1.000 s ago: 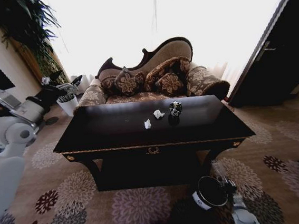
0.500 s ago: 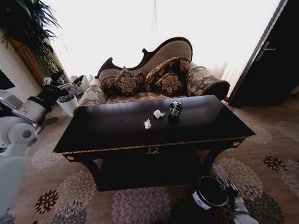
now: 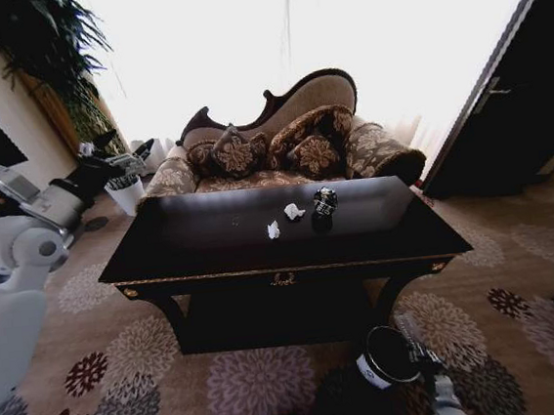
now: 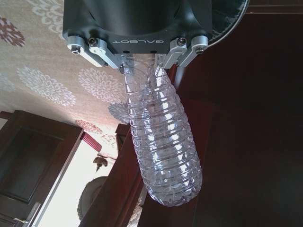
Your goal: Move to the front of the table and place the trash on the table into the trash bin.
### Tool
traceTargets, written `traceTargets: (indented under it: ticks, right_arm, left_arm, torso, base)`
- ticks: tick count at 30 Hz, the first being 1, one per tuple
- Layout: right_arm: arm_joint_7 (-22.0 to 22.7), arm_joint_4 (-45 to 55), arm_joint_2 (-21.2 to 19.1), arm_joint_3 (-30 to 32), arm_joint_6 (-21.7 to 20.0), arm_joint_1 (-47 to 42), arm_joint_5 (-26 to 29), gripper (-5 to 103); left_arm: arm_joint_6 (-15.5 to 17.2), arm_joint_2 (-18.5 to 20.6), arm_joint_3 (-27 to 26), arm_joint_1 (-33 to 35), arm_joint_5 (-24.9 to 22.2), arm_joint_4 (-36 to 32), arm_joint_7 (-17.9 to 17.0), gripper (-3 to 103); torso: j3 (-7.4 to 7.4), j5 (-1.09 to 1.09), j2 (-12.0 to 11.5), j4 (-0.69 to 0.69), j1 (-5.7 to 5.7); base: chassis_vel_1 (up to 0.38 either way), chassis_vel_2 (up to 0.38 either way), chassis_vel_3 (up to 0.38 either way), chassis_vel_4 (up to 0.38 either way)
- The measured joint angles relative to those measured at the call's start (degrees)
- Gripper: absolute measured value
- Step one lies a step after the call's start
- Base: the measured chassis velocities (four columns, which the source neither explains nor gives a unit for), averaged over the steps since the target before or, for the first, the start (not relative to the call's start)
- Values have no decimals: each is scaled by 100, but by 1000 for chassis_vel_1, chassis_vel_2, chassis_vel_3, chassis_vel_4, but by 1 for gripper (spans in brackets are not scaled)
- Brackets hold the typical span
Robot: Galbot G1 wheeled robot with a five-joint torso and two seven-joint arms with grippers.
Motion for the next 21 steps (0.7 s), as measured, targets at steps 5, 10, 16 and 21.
traceTargets:
  ticks: [5,10,16,21]
  right_arm:
    - [6,41,33,-25,-7,-71,-24,25]
    - [-12,145,59,-53,-9,-225,-7,25]
    - [-72,249,107,-108,10,-298,53,27]
    - [-75,310,112,-153,21,-279,93,48]
  left_arm:
    - [-2,39,-50,5,-18,2,16,100]
    - [-6,22,-63,3,-23,11,33,100]
    - [-8,0,-27,4,-18,-4,39,100]
    - [-9,12,-28,9,-16,-5,52,100]
  torso:
    - [0,0,0,0,0]
    - [0,-1,0,0,0]
    - [0,0,0,-1,0]
    - [0,0,0,0,0]
  base:
    - [0,0,0,0]
    - [0,0,0,0]
    - [0,0,0,0]
    - [0,0,0,0]
